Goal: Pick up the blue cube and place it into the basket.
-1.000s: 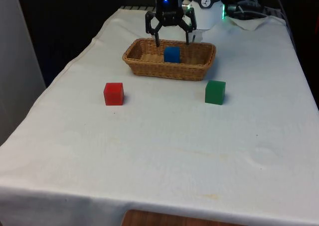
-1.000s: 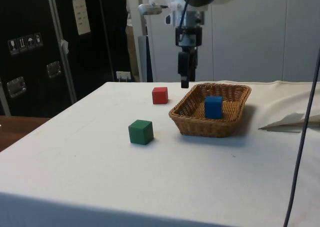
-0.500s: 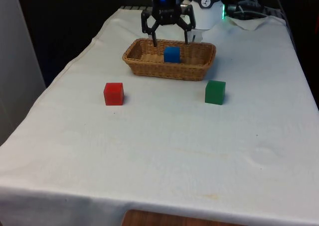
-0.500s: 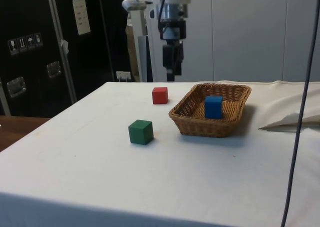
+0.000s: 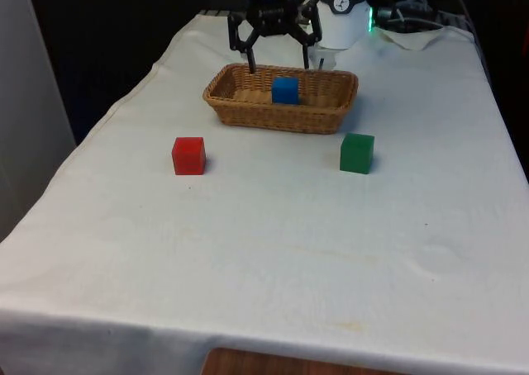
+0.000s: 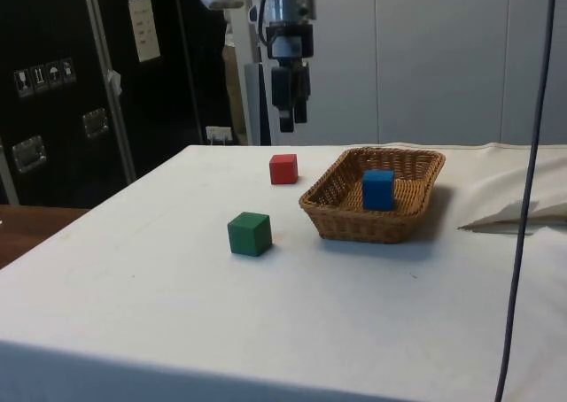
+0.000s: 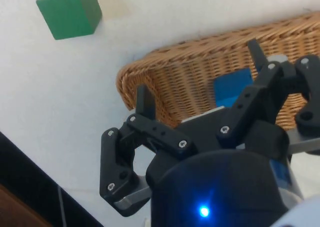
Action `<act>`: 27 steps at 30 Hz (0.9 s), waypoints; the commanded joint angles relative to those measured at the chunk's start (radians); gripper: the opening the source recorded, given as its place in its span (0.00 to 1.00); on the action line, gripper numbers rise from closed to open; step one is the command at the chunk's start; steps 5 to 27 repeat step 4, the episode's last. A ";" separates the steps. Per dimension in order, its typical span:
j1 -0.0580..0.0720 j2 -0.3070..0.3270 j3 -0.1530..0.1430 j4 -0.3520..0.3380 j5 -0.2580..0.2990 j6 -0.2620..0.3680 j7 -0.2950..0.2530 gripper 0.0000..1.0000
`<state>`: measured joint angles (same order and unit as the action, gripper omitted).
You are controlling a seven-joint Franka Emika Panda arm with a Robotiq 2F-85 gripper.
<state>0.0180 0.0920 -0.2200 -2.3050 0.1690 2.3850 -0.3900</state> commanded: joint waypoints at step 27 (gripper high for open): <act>-0.001 -0.003 -0.003 0.020 0.000 -0.023 0.000 1.00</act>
